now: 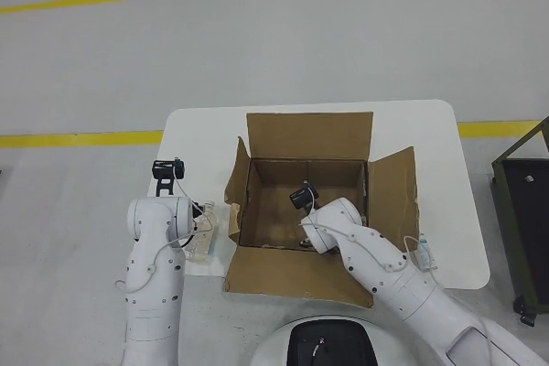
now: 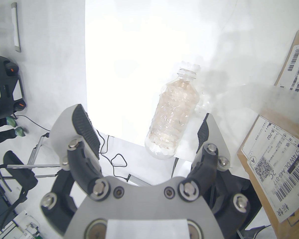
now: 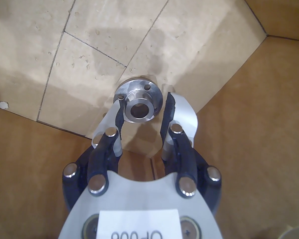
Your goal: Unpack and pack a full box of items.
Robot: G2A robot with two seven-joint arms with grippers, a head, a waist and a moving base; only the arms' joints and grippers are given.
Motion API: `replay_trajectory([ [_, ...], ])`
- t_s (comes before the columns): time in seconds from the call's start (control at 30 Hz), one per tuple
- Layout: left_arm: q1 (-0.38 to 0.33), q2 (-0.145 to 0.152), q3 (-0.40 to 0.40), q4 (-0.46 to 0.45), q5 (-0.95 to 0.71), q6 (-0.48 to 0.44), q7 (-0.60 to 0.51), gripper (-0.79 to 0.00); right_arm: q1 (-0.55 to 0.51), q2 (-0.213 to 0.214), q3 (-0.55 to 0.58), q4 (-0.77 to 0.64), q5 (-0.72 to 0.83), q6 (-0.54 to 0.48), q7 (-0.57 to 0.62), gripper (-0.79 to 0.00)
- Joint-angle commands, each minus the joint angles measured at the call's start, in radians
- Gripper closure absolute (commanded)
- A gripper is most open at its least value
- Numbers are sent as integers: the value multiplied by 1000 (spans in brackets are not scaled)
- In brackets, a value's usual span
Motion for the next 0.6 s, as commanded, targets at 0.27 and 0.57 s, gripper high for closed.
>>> replay_trajectory([
  [0.27, 0, 0, 0, 0, 0, 0, 0, -785, -1, -11, 9, 2, -9, -7, 1, -132],
  [0.57, 0, 0, 0, 0, 0, 0, 0, -785, -43, -7, 57, -141, -16, -6, 0, 0],
])
